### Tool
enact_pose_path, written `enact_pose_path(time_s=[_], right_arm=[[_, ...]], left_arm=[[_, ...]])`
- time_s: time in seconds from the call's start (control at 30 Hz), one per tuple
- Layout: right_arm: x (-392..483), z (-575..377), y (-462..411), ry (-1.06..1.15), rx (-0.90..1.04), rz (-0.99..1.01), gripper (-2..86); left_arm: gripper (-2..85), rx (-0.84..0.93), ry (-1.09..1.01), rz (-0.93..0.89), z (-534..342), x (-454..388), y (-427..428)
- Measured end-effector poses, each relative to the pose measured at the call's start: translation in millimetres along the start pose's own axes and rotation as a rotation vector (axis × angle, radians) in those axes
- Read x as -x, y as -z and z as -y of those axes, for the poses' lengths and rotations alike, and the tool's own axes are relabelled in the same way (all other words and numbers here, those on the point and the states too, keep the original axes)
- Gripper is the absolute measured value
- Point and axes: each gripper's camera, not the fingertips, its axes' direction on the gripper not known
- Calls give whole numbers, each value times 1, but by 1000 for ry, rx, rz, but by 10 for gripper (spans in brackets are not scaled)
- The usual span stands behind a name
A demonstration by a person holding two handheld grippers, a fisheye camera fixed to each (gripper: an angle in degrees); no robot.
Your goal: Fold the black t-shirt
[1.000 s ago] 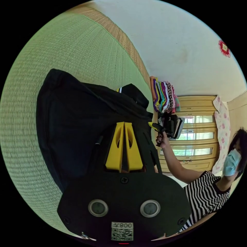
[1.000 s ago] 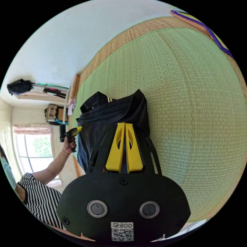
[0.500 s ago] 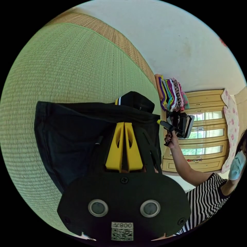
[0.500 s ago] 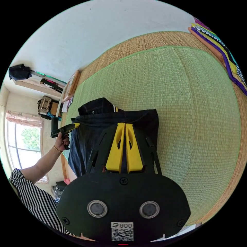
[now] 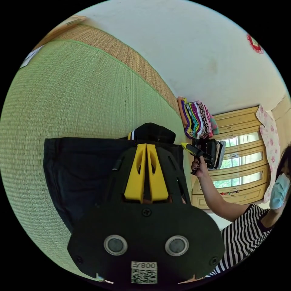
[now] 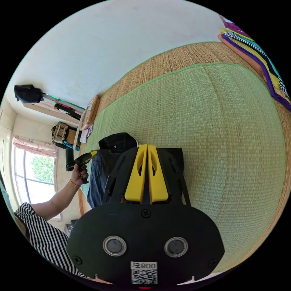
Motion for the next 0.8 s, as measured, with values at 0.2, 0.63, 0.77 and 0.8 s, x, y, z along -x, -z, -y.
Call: enact_pose_path(time_s=[0.2,0.63,0.77,0.8], right_arm=[[7,-33,-10,75,15,19,0],[-13,-24,-58,44,82,19,0],[-31,-30,-63,14,112,-1,1],[-33,-31,-62,11,110,9,1]], left_arm=[[1,53,-36,41,-27,0,-12],[1,-11,-25,160,-46,12,2],[1,-14,50,160,-58,38,12],[1,-25,57,147,-60,40,15]])
